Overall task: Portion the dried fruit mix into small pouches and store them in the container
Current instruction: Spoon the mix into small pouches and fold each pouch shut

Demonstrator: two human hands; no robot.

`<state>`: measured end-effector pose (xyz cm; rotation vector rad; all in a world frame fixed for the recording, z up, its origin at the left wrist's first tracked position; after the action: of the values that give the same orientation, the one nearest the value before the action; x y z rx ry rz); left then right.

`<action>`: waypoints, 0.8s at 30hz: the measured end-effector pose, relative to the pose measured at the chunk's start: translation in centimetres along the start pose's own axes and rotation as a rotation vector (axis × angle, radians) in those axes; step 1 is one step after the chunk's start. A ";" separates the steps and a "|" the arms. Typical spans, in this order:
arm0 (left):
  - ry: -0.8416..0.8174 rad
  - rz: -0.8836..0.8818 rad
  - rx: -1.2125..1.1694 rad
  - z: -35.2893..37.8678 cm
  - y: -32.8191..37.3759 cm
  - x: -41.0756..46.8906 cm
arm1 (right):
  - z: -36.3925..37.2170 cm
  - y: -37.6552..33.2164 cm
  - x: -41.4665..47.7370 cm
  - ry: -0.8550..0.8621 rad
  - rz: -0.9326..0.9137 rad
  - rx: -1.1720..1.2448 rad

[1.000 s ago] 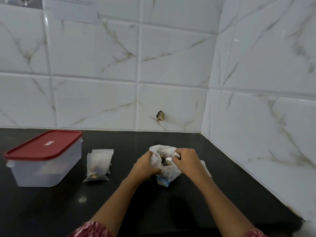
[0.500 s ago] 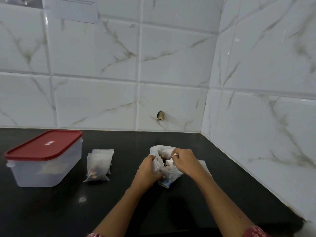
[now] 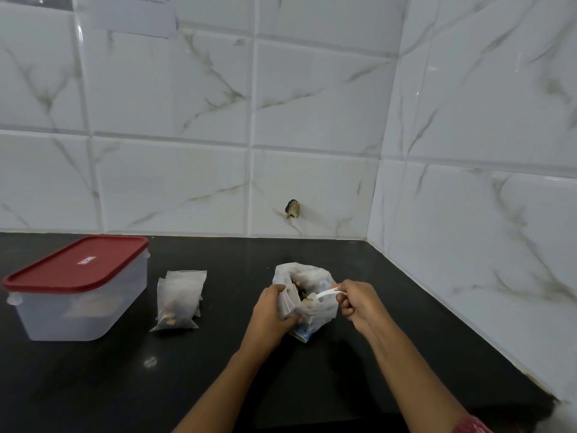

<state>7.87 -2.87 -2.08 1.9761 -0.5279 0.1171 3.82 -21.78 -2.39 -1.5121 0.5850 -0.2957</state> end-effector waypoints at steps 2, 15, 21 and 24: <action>0.004 0.000 -0.004 0.0 0.0 0.1 | 0.0 0.6 0.2 -0.001 0.040 0.078; -0.038 -0.042 -0.005 0.1 -0.8 -0.1 | -0.7 2.8 0.0 -0.018 0.106 0.205; -0.065 -0.041 0.009 0.2 -0.7 0.0 | 0.2 4.6 0.0 -0.067 0.262 0.476; -0.072 -0.040 -0.007 0.0 -0.6 -0.1 | 0.2 4.8 0.2 -0.061 0.275 0.520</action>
<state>8.03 -2.62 -2.56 1.9886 -0.5347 0.0191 3.30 -21.39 -7.19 -0.9254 0.6034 -0.1699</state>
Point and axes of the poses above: each hand's wrist, its own x-axis towards the middle knuckle, its own z-axis out of the palm, y = z × x, the point moved 10 cm from there along x, towards the middle knuckle, and after that the axes turned 1 degree about -x, right-handed, at the moved point
